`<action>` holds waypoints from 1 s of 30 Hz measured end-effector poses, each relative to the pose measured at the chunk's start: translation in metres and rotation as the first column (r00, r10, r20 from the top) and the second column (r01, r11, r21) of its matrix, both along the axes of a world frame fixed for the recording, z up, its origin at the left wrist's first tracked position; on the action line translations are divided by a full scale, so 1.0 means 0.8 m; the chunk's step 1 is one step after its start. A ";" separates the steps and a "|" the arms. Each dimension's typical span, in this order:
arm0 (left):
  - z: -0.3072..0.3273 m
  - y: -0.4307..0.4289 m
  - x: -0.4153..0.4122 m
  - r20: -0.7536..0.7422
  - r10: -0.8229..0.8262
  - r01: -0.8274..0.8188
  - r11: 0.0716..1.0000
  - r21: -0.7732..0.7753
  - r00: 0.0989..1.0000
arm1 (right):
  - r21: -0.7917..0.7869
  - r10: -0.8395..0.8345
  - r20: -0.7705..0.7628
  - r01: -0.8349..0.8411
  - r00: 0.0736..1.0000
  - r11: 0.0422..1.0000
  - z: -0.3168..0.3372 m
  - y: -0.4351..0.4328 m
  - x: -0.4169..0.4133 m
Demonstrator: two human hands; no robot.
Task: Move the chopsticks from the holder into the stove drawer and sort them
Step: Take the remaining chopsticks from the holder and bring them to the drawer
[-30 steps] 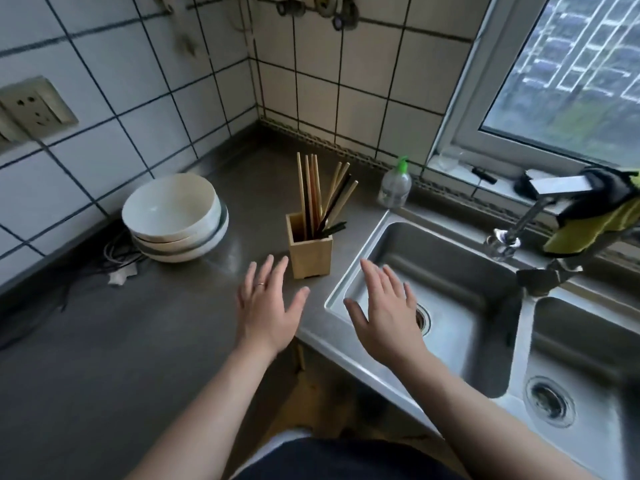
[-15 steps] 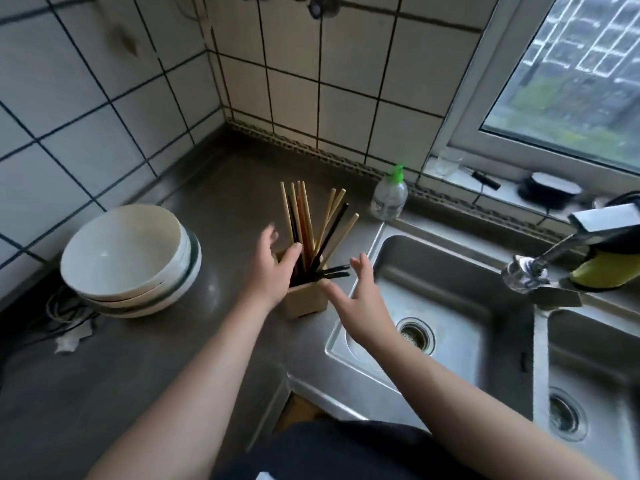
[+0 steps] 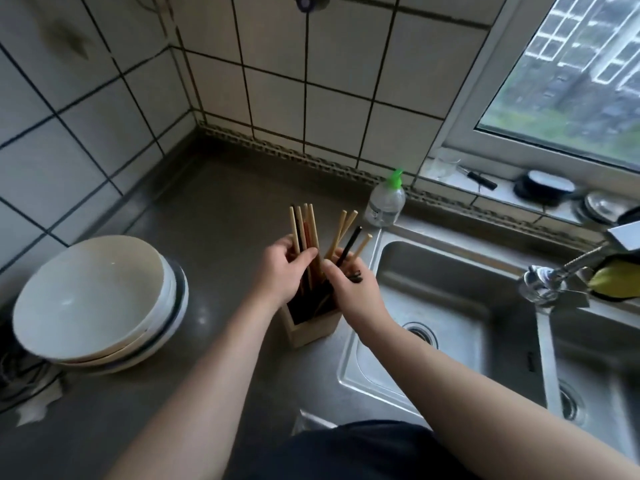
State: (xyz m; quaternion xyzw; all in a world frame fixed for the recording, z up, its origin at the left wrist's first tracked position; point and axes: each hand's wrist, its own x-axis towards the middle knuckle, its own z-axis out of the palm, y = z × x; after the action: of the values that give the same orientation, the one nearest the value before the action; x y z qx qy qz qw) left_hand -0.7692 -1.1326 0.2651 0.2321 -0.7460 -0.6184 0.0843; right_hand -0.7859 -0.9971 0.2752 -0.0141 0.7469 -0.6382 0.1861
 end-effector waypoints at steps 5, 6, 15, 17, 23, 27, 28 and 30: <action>-0.008 -0.002 0.001 -0.010 0.002 -0.001 0.998 0.067 1.000 | 0.010 -0.072 -0.051 0.072 0.996 0.997 0.010 -0.021 -0.008; -0.010 -0.003 0.002 -0.003 -0.011 0.011 0.997 0.080 1.000 | 0.007 -0.092 -0.057 0.092 0.994 0.996 0.010 -0.025 -0.009; -0.016 -0.004 0.007 -0.066 0.032 -0.023 0.990 0.138 0.997 | 0.030 -0.165 -0.067 0.168 0.984 0.985 0.014 -0.032 -0.009; -0.018 -0.003 0.007 -0.065 0.050 -0.038 0.985 0.165 0.997 | 0.018 -0.179 -0.054 0.180 0.982 0.984 0.014 -0.032 -0.007; -0.012 0.005 0.010 -0.123 0.091 -0.067 0.980 0.185 0.988 | 0.011 -0.216 -0.050 0.216 0.975 0.976 0.019 -0.033 -0.006; -0.013 0.005 0.018 -0.150 0.062 -0.022 0.966 0.259 0.987 | -0.022 -0.272 -0.054 0.271 0.961 0.962 0.022 -0.033 -0.004; -0.015 0.004 0.020 -0.149 0.040 -0.002 0.969 0.246 0.988 | -0.044 -0.288 -0.064 0.285 0.956 0.957 0.025 -0.032 -0.003; -0.016 0.002 0.022 -0.160 -0.008 0.041 0.978 0.206 0.987 | -0.104 -0.314 -0.069 0.306 0.947 0.946 0.033 -0.030 -0.003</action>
State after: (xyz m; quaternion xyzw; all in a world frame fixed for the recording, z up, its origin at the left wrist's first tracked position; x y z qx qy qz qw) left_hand -0.7517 -1.1309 0.2523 0.1808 -0.6707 -0.7108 0.1106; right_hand -0.7884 -1.0214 0.3017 0.0681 0.7167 -0.6922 0.0508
